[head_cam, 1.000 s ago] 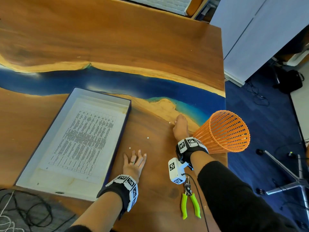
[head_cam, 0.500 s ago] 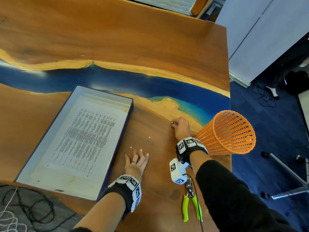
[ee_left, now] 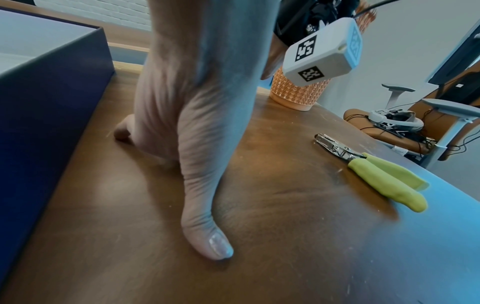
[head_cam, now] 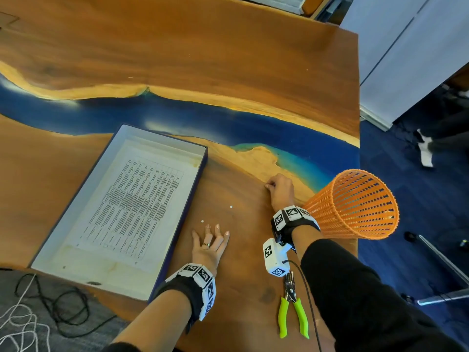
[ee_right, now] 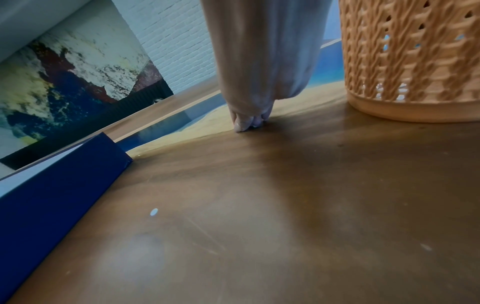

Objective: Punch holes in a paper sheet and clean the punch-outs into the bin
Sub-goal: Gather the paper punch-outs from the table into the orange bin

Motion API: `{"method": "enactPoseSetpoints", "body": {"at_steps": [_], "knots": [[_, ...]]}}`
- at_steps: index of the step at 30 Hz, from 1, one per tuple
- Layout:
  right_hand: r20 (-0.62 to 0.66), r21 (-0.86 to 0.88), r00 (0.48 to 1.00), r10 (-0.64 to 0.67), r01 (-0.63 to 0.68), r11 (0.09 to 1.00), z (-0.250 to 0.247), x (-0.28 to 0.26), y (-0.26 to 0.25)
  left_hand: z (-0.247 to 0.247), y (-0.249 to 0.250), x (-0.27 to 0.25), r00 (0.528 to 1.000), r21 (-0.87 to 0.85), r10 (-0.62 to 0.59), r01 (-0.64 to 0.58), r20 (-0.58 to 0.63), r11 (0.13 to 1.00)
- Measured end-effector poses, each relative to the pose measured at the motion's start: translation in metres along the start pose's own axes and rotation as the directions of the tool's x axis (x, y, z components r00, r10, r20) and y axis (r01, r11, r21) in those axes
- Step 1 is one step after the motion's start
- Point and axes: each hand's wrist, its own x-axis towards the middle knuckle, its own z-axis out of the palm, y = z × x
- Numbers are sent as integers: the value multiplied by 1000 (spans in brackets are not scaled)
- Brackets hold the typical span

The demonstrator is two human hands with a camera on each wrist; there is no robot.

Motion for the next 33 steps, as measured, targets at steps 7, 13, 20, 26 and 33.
{"method": "enactPoseSetpoints", "body": {"at_steps": [7,13,20,26,33], "knots": [[38,-66,998,-55,58,996,-1,0,-5,-3,1,0,999,23,-11,10,39,1000],[42,-88,999,0,4,996,1,-3,-11,-2,1,1,1000,33,-8,7,28,999],[88,-53,991,105,-101,993,3,-8,-17,-3,1,3,998,33,-10,8,62,999],[70,-111,996,58,-50,993,-17,-26,-41,-15,-2,-6,993,9,-4,3,121,1000],[-15,53,988,-154,155,987,-73,-48,-58,-14,-6,-14,997,76,4,-10,79,997]]}}
